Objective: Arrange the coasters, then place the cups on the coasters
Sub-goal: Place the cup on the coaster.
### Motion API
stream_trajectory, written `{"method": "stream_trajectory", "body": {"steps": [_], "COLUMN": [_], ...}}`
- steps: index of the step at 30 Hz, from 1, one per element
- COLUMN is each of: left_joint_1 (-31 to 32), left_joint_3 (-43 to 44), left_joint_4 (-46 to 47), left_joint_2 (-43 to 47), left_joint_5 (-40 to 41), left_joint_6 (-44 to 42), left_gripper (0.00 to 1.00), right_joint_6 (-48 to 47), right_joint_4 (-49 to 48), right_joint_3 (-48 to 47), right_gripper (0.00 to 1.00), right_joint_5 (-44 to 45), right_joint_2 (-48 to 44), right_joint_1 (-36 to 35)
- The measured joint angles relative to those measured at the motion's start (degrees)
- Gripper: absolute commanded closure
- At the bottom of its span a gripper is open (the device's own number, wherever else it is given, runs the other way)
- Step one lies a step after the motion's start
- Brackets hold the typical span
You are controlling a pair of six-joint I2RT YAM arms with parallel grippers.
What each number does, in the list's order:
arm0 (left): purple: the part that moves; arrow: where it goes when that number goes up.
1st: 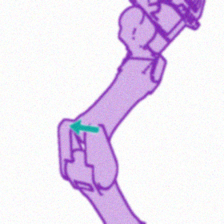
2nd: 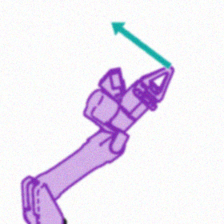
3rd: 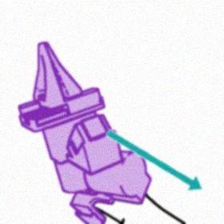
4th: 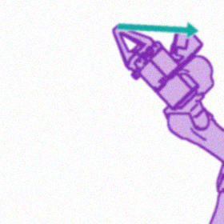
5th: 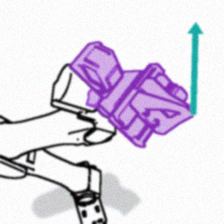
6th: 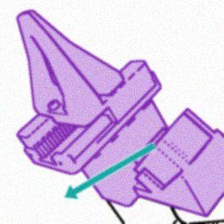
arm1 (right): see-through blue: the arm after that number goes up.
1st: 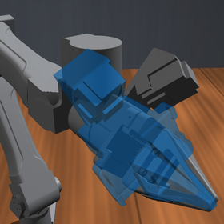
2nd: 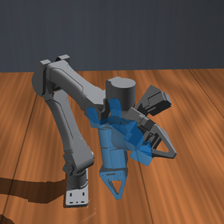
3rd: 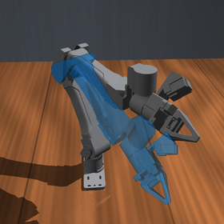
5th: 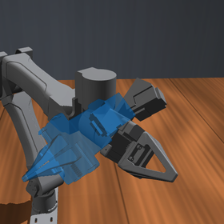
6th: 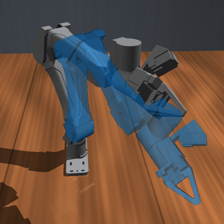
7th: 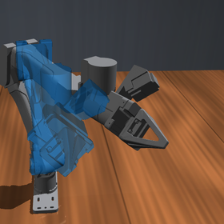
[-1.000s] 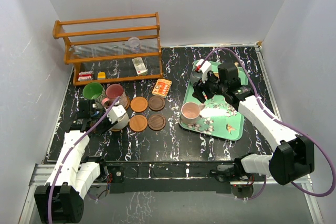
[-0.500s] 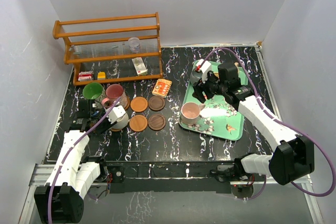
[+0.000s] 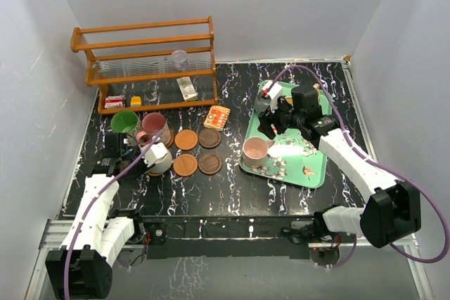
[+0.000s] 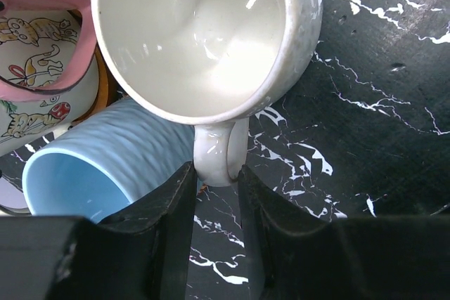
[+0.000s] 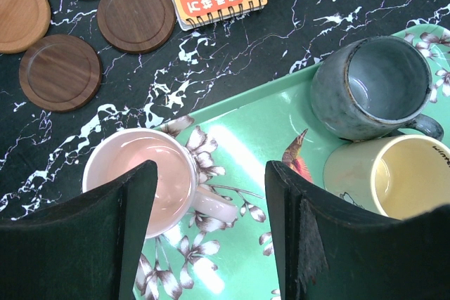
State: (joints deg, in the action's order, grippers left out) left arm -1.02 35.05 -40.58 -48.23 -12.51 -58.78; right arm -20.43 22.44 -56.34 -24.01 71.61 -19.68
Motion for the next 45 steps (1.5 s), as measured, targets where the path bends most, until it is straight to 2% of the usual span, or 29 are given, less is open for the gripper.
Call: {"method": "stream_trajectory", "body": {"steps": [12, 25, 38, 45], "left_joint_1": [0.0, 0.0, 0.0, -0.1], "left_joint_3": [0.2, 1.0, 2.3, 10.7], "left_joint_4": [-0.7, -2.1, -3.7, -8.9], "left_joint_2": [0.3, 0.6, 0.9, 0.3], "left_joint_5": [1.1, 2.9, 3.1, -0.7], "left_joint_6": [0.3, 1.8, 3.3, 4.4], "left_gripper": [0.76, 0.76, 0.59, 0.44], "right_joint_6": [0.0, 0.0, -0.1, -0.2], "right_joint_4": [0.0, 0.0, 0.0, 0.0], "right_joint_3": [0.0, 0.0, 0.0, 0.0], "right_gripper": [0.39, 0.39, 0.39, 0.39], "right_joint_5": [-0.2, -0.3, -0.7, -1.1], "right_joint_2": [0.0, 0.0, 0.2, 0.5], "right_joint_1": [0.0, 0.0, 0.0, 0.0]}}
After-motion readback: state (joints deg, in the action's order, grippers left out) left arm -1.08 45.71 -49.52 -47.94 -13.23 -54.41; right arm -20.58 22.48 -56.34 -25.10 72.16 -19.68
